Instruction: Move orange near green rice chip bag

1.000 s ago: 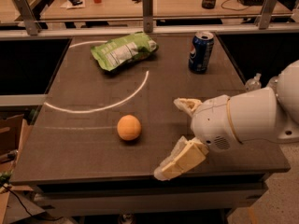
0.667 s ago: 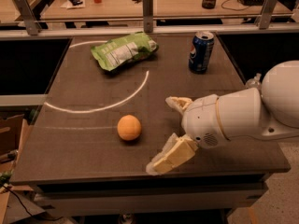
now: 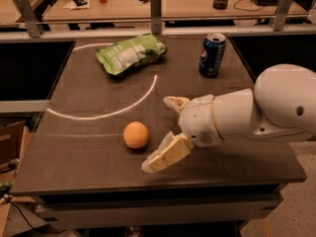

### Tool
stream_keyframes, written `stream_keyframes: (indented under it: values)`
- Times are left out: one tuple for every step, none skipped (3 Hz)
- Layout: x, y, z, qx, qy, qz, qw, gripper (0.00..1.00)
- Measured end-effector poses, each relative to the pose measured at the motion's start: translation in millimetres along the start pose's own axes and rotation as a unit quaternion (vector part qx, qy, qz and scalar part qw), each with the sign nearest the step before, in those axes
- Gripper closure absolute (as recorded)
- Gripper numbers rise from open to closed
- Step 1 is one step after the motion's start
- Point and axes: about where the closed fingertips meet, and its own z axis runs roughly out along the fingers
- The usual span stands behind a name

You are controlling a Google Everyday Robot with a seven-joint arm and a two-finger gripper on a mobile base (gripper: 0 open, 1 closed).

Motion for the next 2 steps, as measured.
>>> stream_keyframes:
  values:
    - [-8,-3,16,-0.011,-0.018,0.001,0.9998,0.00]
    - [-14,-2,30,-0.028,-0.032,0.003,0.9991,0.00]
